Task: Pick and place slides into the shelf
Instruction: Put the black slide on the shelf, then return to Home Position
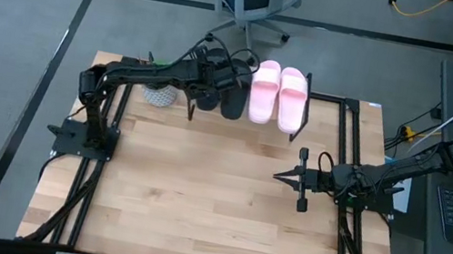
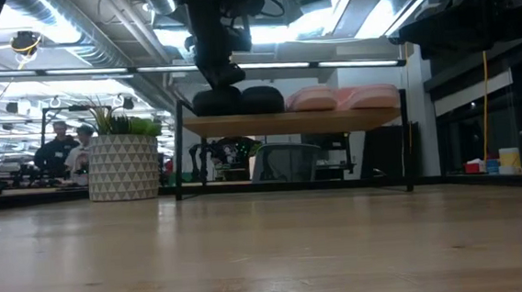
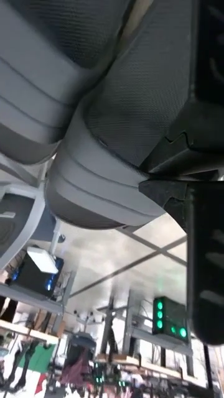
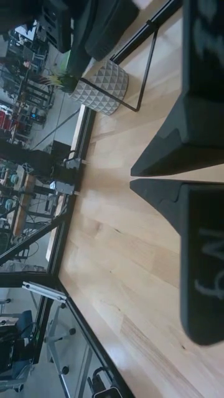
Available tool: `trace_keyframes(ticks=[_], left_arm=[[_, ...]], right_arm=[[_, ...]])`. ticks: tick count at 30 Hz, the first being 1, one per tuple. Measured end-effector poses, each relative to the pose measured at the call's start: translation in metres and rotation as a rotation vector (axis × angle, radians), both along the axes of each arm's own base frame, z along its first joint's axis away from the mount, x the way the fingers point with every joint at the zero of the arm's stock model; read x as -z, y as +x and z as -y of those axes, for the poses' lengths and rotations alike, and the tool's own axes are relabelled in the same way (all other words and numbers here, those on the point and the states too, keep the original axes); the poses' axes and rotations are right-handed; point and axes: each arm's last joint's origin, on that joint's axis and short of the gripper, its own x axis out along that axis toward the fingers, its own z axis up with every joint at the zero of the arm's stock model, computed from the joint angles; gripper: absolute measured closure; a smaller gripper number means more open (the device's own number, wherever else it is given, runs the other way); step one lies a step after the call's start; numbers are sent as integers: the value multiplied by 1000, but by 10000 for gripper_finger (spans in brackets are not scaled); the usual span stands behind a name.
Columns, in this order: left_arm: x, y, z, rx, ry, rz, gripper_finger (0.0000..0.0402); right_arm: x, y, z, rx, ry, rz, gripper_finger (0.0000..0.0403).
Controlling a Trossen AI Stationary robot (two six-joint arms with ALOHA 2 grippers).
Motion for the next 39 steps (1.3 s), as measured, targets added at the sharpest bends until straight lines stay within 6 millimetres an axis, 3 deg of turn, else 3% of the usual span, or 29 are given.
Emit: trace_keyframes(ticks=[8, 20, 33, 39], left_arm=[[11, 10, -3, 61, -23, -44, 390], [4, 13, 4, 118, 12, -90, 356], [2, 18, 15, 186, 29, -140, 268], [-2, 21, 31, 248, 64, -194, 255]], right_arm=[[0, 0, 0, 0, 0, 0, 382], [1, 0, 0, 1, -7, -7, 382], [1, 0, 0, 2, 4, -8, 382], [1, 0, 0, 2, 3, -8, 382]])
